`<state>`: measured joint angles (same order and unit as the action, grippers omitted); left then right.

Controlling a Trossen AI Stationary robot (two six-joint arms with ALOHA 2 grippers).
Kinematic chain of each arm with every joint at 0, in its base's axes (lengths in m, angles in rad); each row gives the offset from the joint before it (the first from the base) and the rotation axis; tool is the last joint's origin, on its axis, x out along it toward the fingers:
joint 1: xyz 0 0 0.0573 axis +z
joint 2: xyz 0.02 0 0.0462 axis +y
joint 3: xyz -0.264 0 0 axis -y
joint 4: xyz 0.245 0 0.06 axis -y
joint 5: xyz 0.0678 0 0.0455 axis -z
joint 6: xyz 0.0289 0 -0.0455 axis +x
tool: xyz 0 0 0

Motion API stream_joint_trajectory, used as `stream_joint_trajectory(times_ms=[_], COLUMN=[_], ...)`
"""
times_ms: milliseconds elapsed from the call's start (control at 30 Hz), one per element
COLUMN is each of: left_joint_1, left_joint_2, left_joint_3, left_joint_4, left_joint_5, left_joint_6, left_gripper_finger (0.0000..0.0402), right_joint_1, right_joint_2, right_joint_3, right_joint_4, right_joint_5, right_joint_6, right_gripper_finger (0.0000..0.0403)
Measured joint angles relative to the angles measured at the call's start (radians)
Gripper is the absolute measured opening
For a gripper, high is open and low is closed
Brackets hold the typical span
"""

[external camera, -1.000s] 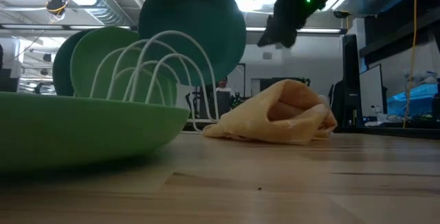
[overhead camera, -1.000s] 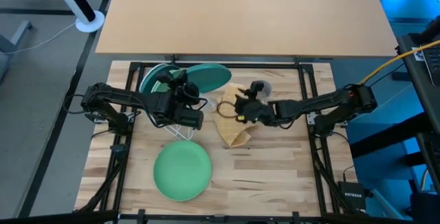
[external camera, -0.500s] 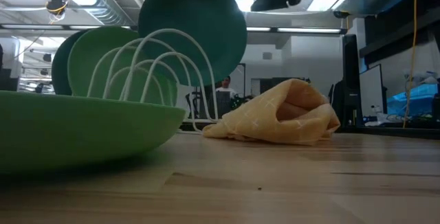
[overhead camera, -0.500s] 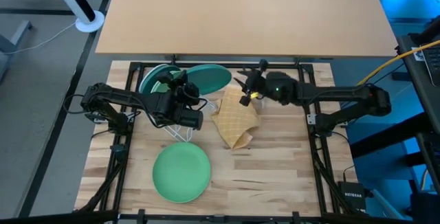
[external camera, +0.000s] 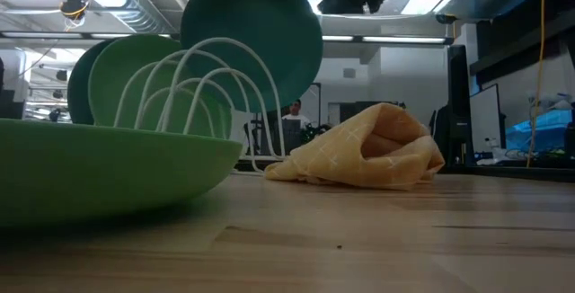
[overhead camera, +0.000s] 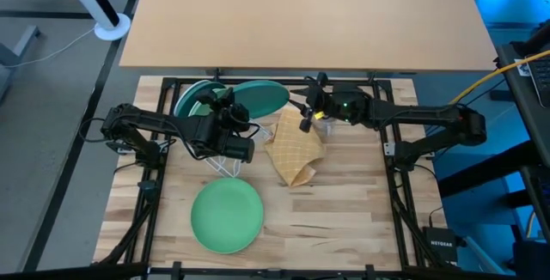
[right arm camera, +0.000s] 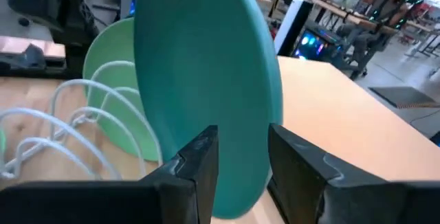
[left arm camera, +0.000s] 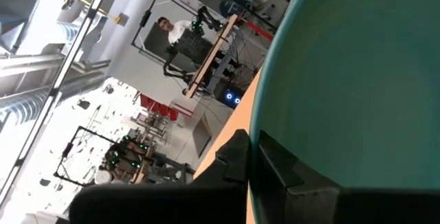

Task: Sort dishes
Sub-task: Put the left dark green plate into the dish rack

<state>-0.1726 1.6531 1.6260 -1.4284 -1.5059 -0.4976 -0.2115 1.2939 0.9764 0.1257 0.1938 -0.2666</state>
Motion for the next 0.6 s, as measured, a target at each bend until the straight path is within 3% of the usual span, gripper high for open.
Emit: stream_joint_trajectory(times_ms=[433,600], left_joint_1=[0.0,0.0], left_joint_2=[0.0,0.0], left_joint_3=[0.0,0.0], left_joint_4=[0.002,0.004], left_joint_5=[-0.009,-0.01], left_joint_6=[0.003,0.007], left_gripper_finger=[0.0,0.0], right_joint_1=[-0.058,-0.058], right_joint_2=[0.132,0.132], right_joint_3=[0.0,0.0], right_joint_4=[0.166,0.169], right_joint_5=[0.088,0.06], right_joint_6=[0.0,-0.024], right_gripper_finger=[0.0131,0.0128])
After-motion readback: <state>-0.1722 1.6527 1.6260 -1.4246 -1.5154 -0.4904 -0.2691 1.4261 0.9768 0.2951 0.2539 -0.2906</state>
